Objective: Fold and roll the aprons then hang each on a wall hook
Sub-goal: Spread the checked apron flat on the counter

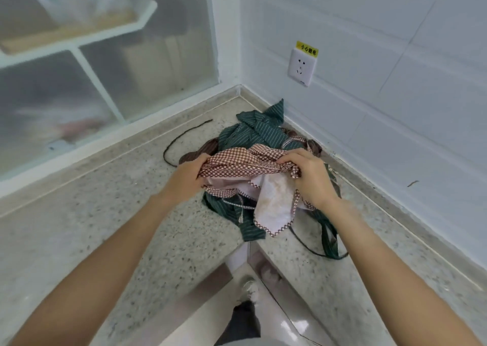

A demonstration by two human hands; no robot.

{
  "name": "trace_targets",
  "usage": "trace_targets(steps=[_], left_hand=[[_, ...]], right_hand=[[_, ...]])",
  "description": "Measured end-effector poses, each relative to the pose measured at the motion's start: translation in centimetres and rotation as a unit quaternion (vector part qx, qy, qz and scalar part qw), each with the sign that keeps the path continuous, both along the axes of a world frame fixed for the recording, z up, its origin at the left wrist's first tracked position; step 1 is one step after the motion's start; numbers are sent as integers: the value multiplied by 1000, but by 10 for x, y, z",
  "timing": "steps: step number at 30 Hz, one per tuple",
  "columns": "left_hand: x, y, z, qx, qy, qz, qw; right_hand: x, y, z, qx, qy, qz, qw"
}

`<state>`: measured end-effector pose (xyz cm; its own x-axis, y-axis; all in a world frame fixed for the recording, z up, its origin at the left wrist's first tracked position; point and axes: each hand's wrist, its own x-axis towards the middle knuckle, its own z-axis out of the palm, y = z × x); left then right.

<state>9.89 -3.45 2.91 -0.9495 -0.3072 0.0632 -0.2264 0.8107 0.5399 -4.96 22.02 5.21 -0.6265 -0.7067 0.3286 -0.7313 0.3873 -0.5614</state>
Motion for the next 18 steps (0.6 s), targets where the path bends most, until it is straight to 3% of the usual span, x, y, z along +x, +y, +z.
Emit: trace_targets(steps=[6, 18], left_hand=[[136, 23, 42, 122, 53, 104, 986], [371, 15, 118, 40, 50, 270, 961]], right_hand=[[80, -14, 26, -20, -18, 115, 993], [236, -131, 72, -41, -70, 364, 928]])
